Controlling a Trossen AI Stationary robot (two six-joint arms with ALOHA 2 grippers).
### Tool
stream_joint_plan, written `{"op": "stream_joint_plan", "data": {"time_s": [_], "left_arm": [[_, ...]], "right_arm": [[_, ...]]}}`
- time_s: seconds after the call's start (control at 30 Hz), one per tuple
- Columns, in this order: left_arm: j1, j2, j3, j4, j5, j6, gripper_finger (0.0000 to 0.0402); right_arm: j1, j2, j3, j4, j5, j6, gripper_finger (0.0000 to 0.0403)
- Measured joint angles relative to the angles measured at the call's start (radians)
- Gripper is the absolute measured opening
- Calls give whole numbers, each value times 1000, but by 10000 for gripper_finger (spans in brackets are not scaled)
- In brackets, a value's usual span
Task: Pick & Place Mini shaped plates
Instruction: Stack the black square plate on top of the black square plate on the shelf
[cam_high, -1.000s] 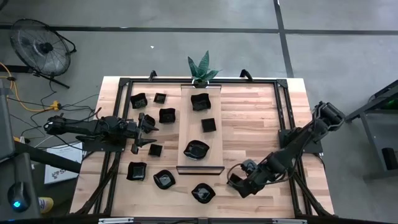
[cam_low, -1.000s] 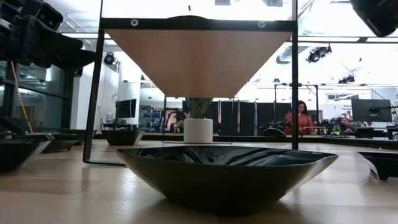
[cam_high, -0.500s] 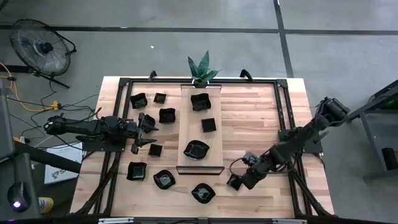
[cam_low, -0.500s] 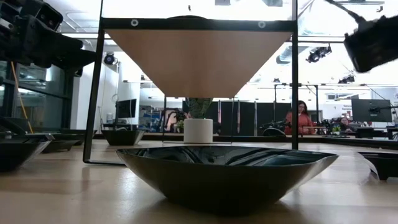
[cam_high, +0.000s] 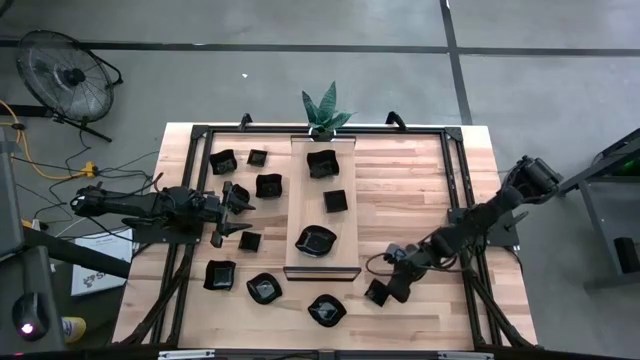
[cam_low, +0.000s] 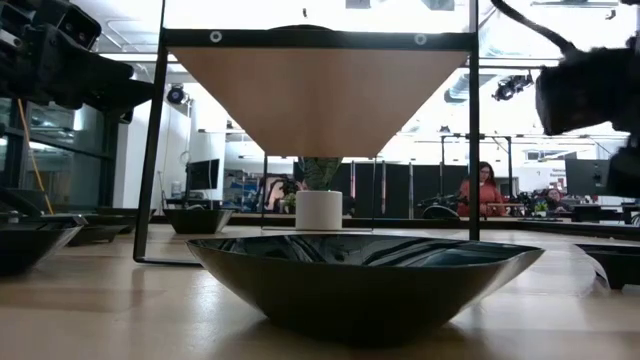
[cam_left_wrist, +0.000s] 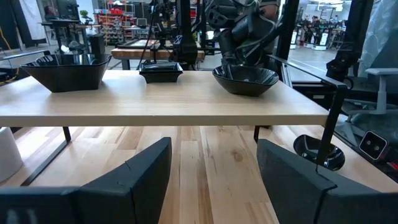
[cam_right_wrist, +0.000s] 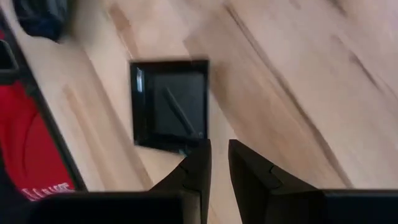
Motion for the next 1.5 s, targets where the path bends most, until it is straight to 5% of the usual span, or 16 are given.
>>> {"op": "stream_joint_plan", "data": {"time_s": [0.9,1.5], "left_arm": [[0,0,0,0,0,0,234],[0,0,0,0,0,0,234]], "right_arm": [[-40,81,0,117,-110,-39,51],[-54,81,0,149,-81,-46,53]]}}
